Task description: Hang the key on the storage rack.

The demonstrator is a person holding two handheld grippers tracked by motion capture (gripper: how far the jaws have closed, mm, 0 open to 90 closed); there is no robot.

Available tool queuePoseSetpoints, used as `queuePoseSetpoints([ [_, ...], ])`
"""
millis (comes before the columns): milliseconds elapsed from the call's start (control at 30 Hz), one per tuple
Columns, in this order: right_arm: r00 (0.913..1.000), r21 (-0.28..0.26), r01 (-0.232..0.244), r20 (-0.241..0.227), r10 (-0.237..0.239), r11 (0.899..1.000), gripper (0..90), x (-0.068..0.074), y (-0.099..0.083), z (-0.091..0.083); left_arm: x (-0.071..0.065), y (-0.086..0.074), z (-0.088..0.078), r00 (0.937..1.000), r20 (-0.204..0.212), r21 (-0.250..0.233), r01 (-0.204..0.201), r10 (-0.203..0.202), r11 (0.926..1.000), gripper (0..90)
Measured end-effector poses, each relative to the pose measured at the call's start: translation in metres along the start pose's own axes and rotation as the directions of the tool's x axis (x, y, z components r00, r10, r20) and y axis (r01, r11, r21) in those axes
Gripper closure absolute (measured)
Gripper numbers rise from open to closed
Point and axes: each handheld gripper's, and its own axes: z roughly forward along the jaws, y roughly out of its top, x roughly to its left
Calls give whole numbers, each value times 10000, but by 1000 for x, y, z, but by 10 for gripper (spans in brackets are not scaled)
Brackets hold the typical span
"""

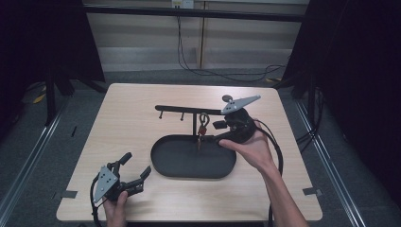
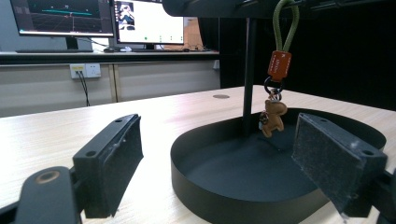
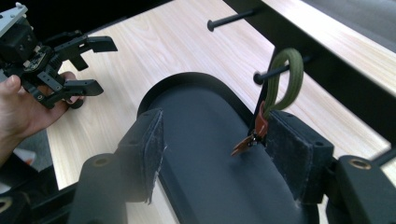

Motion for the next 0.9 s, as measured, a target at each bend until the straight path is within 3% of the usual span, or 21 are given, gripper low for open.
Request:
queuePoseSetpoints([
  [300, 9998, -1132, -173, -68, 167, 9934, 286, 12, -37, 1, 0, 0, 0, 10000, 7, 26, -43, 43, 10000, 157],
  [433, 9969, -1570, -599, 405, 670, 9858, 192, 14, -59, 8, 0, 0, 0, 10000, 5, 26, -43, 43, 10000, 157],
  [567, 9924, -2654, -1080, 291, 1200, 9581, 136, 12, -86, 12, 0, 0, 0, 10000, -2, -14, -13, 13, 10000, 157],
  [633, 9920, -2814, -1064, 359, 1213, 9537, 134, 12, -92, 13, 0, 0, 0, 10000, 5, 3, -15, 15, 10000, 157],
  [733, 9827, -3096, -1182, 998, 1559, 9435, 136, 12, -113, 17, 0, 0, 0, 10000, 6, 0, -11, 11, 10000, 157],
  [767, 9827, -3096, -1182, 998, 1559, 9435, 136, 12, -113, 17, 0, 0, 0, 10000, 6, 0, -11, 11, 10000, 157],
  [900, 9625, -3626, -1347, 1732, 2087, 9222, 138, 12, -145, 26, 0, 0, 0, 10000, 6, 13, -34, 34, 10000, 157],
])
